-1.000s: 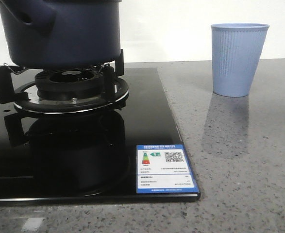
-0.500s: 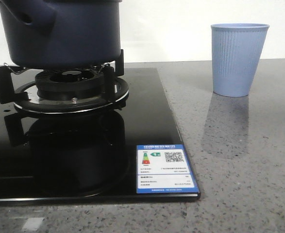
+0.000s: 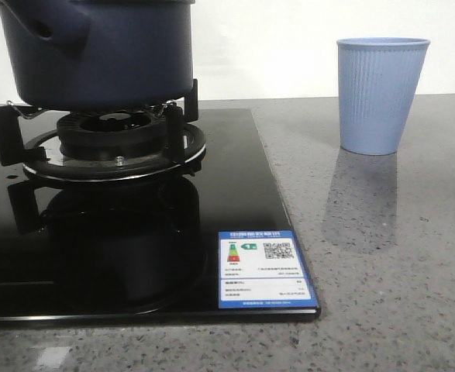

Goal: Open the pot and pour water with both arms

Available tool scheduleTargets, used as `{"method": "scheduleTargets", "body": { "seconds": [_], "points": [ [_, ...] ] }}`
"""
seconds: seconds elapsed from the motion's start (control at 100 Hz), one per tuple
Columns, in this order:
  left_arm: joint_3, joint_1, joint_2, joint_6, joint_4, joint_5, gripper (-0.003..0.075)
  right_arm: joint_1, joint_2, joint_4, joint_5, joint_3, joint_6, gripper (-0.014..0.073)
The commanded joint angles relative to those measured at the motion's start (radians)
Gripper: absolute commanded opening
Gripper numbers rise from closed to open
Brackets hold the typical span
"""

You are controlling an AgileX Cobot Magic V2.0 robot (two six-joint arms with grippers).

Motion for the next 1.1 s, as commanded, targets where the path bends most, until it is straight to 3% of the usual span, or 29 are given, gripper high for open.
{"method": "scheduleTargets", "body": {
  "seconds": [0.0, 0.1, 0.17, 0.23, 0.74, 1.09],
  "points": [
    [0.021, 0.044, -0.09, 0.002, -0.021, -0.021, 0.0304, -0.004, -0.005, 0.006, -0.09, -0.028, 0.004, 0.0458],
    [0.111, 0.092, -0.184, 0.002, -0.021, -0.045, 0.013, -0.004, -0.021, 0.006, -0.102, -0.028, 0.004, 0.0253],
    [0.18, 0.116, -0.256, 0.002, -0.021, -0.063, 0.0008, -0.004, -0.04, 0.006, -0.097, -0.028, 0.004, 0.0056],
    [0.244, 0.131, -0.321, 0.002, -0.021, -0.08, -0.0018, -0.004, -0.061, 0.006, -0.082, -0.028, 0.004, -0.0076],
    [0.743, 0.138, -0.816, 0.002, -0.108, -0.222, -0.0019, -0.004, -0.385, 0.008, 0.24, 0.106, 0.039, -0.0067],
    [0.801, 0.138, -0.927, 0.002, -0.159, -0.218, -0.0019, -0.004, -0.42, 0.008, 0.251, 0.133, 0.039, -0.0067]
  ]
}}
